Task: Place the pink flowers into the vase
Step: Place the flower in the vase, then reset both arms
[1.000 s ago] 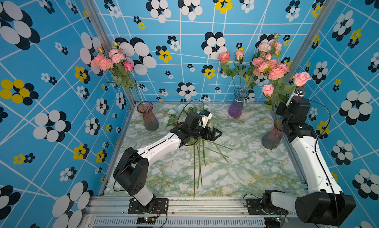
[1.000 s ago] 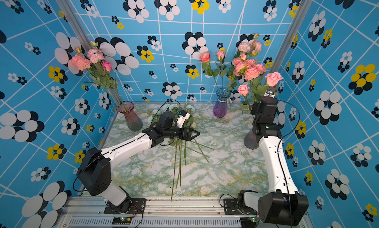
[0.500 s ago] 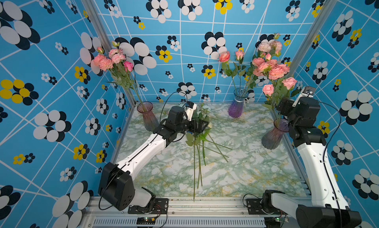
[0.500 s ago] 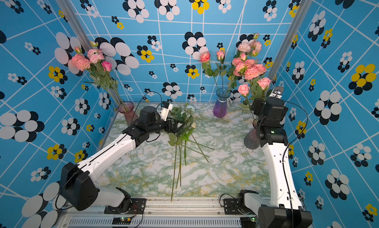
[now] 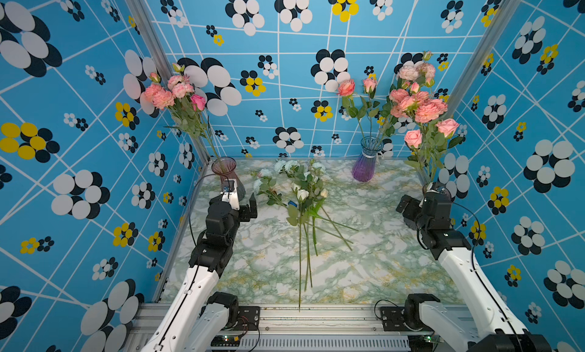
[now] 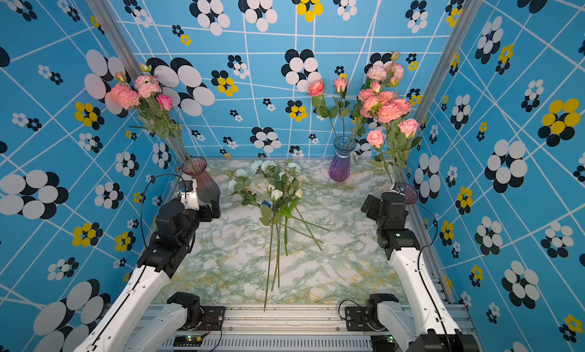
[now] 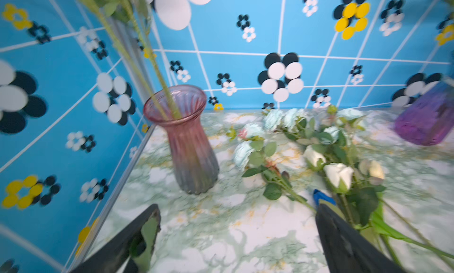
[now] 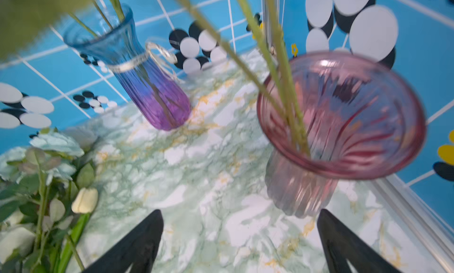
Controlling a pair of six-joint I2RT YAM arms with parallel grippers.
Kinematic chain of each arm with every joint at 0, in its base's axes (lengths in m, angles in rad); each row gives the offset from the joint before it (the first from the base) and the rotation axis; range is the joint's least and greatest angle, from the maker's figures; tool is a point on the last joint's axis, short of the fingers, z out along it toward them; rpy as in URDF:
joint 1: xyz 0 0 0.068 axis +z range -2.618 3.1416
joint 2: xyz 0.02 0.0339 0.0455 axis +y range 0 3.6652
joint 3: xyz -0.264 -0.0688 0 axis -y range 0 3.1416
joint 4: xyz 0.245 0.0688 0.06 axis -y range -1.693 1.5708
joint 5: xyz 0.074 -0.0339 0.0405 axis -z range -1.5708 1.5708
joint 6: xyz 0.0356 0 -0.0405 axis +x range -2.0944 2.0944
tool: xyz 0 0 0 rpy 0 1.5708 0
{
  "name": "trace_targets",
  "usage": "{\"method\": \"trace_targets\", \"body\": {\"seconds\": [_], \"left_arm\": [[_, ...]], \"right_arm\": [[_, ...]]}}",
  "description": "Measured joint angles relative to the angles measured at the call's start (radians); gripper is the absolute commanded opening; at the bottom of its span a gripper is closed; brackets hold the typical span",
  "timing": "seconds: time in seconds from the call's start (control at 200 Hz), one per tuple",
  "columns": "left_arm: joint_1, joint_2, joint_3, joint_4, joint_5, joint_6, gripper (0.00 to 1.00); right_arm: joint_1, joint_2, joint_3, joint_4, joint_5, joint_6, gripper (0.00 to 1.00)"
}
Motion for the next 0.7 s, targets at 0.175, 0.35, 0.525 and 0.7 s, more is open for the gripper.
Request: {"method": "trace_targets", "body": {"seconds": [0.175, 0.35, 0.525, 0.7], "left_arm": [[0.007, 0.044, -0.191, 0.148, -0.16, -0.061, 1.0], [0.008, 0.2, -0.304, 0.343, -0.237, -0.068, 0.99], [0.025, 0.351, -0.383, 0.591, -0.226, -0.056, 1.0], [0.088, 0.478, -0.393, 0.803, -0.15, -0.038, 1.0]], "right_arm": [[0.07, 0.022, -0.129, 0.168, 0.117, -0.065, 0.99], [0.11, 0.117, -0.204, 0.317, 0.169, -0.142, 0.99], [0.11, 0.196, -0.258, 0.483, 0.163, -0.2, 0.99], [0.11, 0.293, -0.335, 0.708, 0.143, -0.276, 0.99]]}}
